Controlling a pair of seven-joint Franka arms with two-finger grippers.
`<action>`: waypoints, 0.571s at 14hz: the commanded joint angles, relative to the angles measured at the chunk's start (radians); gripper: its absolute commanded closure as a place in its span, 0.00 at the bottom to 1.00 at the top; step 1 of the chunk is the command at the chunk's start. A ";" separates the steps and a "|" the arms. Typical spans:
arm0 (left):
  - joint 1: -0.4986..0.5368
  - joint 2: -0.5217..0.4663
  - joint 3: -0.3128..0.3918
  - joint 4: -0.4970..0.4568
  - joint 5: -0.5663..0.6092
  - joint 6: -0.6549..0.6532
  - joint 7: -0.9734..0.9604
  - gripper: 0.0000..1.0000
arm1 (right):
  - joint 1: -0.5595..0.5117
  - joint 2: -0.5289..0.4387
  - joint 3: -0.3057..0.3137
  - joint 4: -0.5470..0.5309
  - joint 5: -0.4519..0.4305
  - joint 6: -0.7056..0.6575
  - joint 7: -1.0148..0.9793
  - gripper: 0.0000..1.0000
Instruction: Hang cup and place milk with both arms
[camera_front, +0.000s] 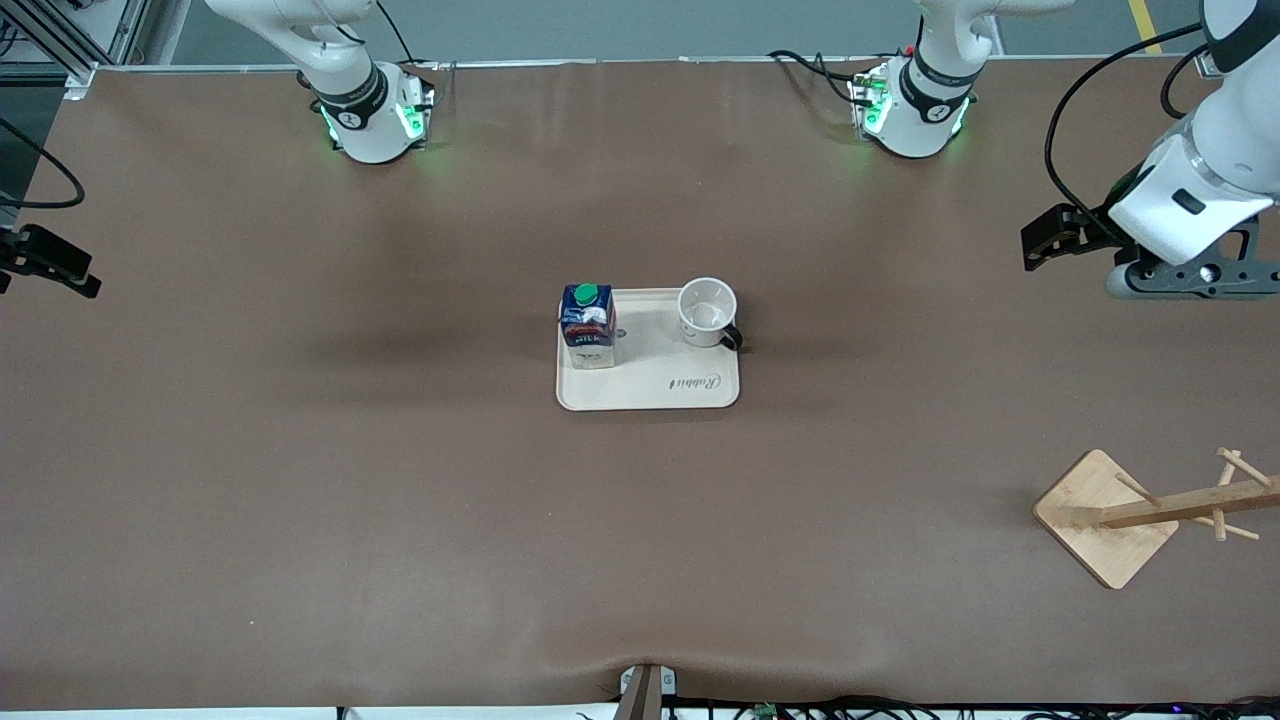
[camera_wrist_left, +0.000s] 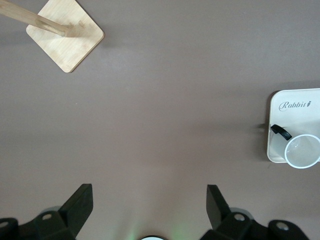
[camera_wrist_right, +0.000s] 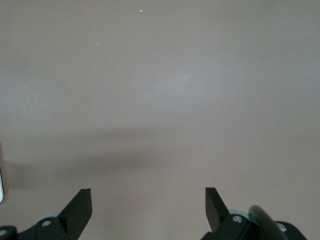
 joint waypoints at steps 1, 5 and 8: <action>-0.003 0.015 -0.002 0.028 0.020 -0.002 -0.002 0.00 | -0.023 0.004 0.017 0.012 -0.002 -0.008 -0.002 0.00; 0.017 0.024 0.001 0.041 -0.003 -0.002 0.006 0.00 | -0.022 0.004 0.016 0.012 -0.002 -0.008 -0.003 0.00; 0.036 0.030 0.007 0.037 -0.018 -0.004 0.012 0.00 | -0.022 0.004 0.017 0.012 -0.002 -0.008 -0.002 0.00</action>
